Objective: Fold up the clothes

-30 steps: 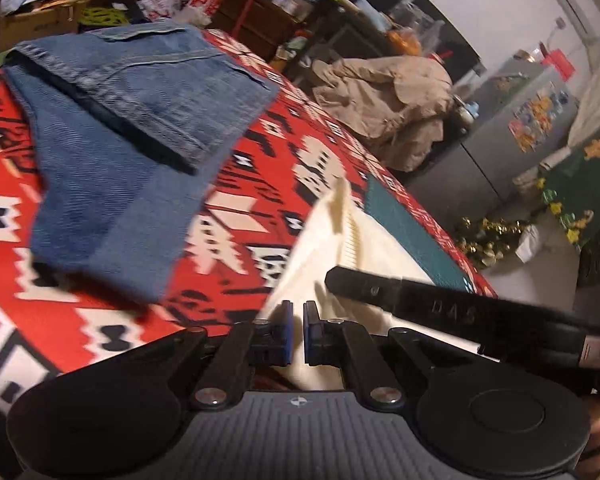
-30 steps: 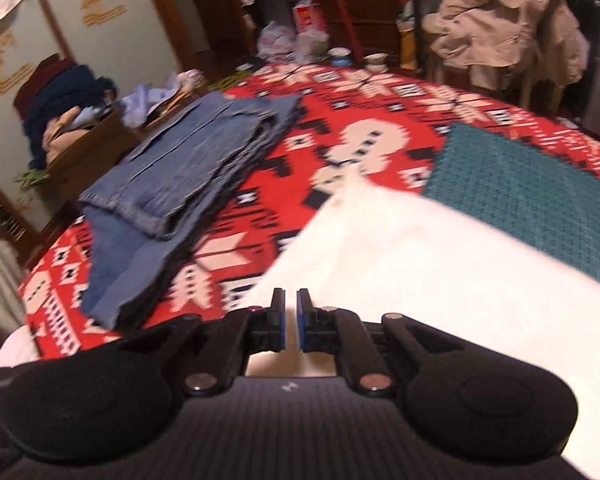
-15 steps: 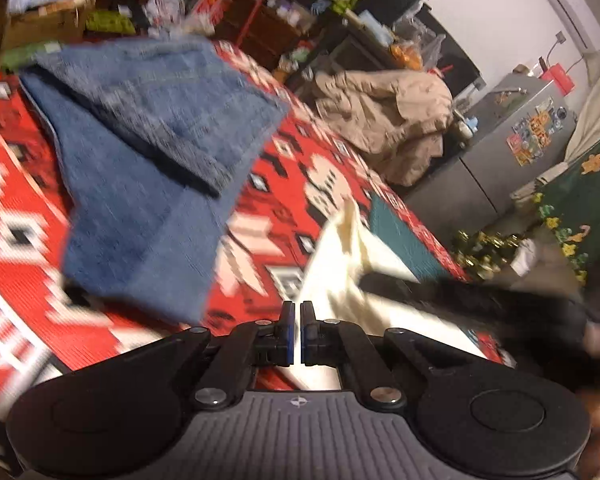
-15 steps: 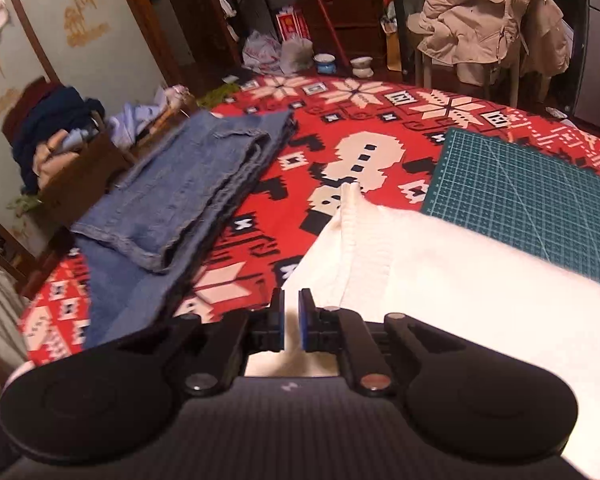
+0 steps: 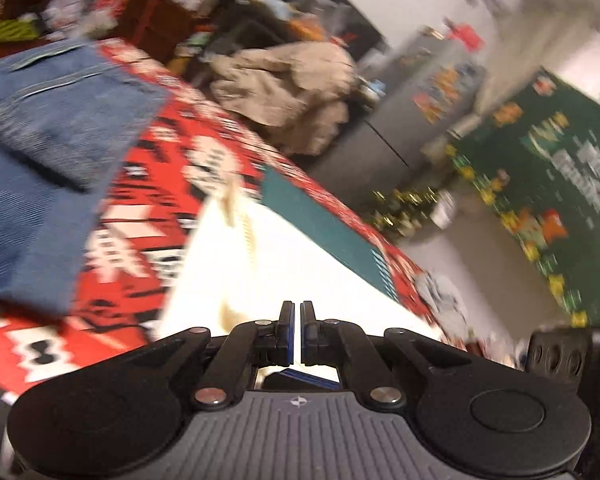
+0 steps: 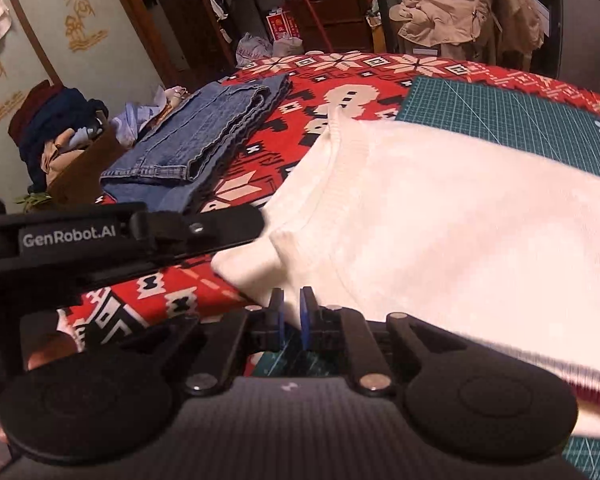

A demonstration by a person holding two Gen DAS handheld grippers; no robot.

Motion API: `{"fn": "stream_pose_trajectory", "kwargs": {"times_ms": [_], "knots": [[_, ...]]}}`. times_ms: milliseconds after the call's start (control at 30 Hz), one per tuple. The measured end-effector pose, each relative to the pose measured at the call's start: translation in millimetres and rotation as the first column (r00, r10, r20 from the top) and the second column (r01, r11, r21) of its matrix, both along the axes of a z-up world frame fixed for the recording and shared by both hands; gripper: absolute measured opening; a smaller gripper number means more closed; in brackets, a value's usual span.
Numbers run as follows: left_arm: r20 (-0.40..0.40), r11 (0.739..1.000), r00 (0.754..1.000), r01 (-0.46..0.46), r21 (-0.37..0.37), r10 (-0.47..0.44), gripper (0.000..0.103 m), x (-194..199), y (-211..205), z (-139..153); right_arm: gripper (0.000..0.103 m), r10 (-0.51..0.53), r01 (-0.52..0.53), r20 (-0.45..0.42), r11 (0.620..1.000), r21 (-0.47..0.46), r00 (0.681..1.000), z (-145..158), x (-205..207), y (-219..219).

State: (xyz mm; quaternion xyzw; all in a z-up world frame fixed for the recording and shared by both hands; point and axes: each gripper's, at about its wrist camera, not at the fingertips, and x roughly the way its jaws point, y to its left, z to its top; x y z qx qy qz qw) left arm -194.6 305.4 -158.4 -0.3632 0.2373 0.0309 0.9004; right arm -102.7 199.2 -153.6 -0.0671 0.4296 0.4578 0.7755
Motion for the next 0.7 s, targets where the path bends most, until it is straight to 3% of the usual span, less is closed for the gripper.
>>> {"fn": "stream_pose_trajectory", "kwargs": {"times_ms": [100,233,400,600,700], "knots": [[-0.053,0.999,0.998,0.038,0.036,-0.036,0.002,15,-11,-6,0.011,-0.036,0.035,0.03,0.999,0.021,0.999,7,-3,-19],[-0.144,0.998,0.99,0.017,0.061,-0.008,0.002,24,-14,-20,0.011,-0.105,0.103,0.036,0.994,0.043,0.994,7,6,-36],[-0.159,0.998,0.987,0.01,0.068,0.001,0.002,16,-15,-21,0.01,-0.131,0.129,0.055,0.991,0.046,0.99,-9,7,-44],[-0.168,1.0,0.986,-0.015,0.023,0.018,0.002,9,-12,-23,0.011,-0.143,0.14,0.071,0.989,0.041,0.987,-7,-3,-71],[-0.173,1.0,0.985,-0.014,0.005,0.015,0.001,7,-15,-19,0.013,-0.196,0.193,0.08,0.98,0.044,0.977,1,-3,-100]]}}
